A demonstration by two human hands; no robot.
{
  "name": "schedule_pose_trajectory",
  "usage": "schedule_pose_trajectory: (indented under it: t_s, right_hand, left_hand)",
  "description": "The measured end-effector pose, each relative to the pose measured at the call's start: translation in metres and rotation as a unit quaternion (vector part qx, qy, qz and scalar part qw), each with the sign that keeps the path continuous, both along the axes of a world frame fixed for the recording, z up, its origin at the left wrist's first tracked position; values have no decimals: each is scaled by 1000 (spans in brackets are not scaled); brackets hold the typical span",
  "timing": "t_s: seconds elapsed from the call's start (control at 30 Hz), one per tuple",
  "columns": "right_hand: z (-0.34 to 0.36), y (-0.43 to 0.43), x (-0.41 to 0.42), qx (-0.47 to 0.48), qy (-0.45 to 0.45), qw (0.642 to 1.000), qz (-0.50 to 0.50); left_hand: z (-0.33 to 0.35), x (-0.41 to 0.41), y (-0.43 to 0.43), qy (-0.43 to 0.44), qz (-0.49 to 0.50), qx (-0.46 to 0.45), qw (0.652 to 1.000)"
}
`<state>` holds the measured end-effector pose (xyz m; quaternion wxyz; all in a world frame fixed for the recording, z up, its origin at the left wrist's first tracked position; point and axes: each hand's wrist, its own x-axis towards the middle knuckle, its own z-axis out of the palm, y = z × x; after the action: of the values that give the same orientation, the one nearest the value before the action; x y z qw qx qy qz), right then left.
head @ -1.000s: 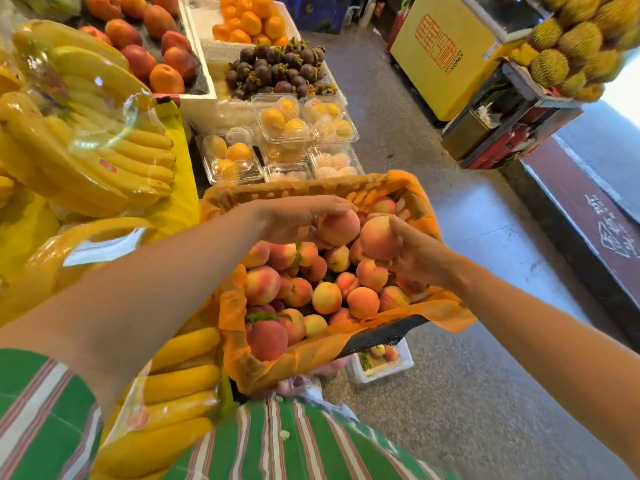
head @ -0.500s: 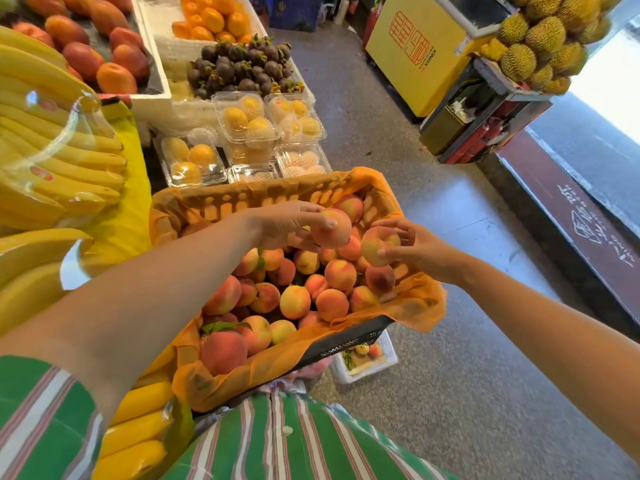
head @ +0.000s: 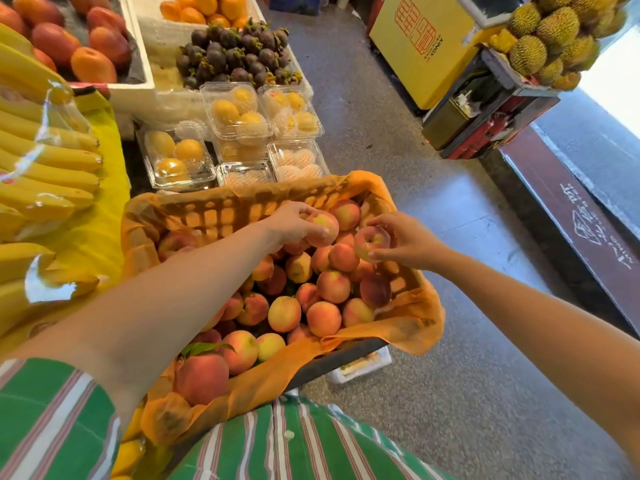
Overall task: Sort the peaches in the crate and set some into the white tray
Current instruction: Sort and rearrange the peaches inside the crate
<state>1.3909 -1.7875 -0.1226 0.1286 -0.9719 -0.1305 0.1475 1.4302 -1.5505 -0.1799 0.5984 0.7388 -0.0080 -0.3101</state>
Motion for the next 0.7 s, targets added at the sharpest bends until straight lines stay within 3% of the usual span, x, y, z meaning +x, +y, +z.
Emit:
schedule_pose_trajectory:
  t_s: [0.13, 0.33, 0.47, 0.6, 0.7]
  right_hand:
    - [-4, -4, 12, -94, -54, 991, 78]
    - [-6, -8, 20, -155, -60, 982, 91]
    - [-6, -9, 19, -90, -73, 992, 50]
    - [-7, -13, 17, -95, -85, 989, 80]
    - [-5, -12, 17, -93, -73, 990, 71]
  left_hand:
    - [-13, 12, -13, -61, 18, 56, 996]
    - [-15, 18, -30, -136, 16, 205, 969]
    - [-19, 12, -35, -226, 6, 243, 943]
    - [-26, -5, -41, -290, 22, 254, 922]
    - [-24, -2, -40, -271, 13, 248, 930]
